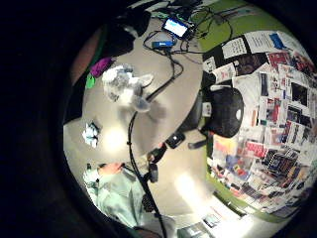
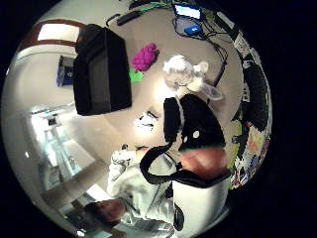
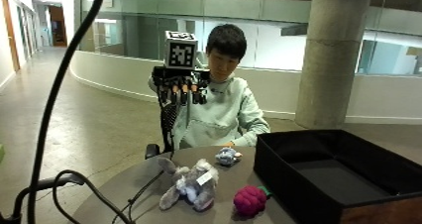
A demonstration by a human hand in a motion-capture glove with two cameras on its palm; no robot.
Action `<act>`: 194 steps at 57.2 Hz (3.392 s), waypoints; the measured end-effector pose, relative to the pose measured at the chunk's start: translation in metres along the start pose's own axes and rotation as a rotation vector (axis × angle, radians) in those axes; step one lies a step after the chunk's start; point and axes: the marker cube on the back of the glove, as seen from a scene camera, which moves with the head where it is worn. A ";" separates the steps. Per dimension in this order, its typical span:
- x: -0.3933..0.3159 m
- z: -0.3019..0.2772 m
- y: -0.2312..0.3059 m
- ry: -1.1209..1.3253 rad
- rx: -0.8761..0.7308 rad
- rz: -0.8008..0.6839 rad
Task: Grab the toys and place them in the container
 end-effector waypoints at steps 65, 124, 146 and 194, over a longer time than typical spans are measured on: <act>-0.035 0.186 -0.125 -0.015 -0.079 -0.120; -0.249 -0.054 -0.029 0.055 0.553 -0.440; -0.391 -0.041 -0.098 -0.120 0.482 -0.582; -0.163 0.099 -0.013 0.073 0.063 -0.733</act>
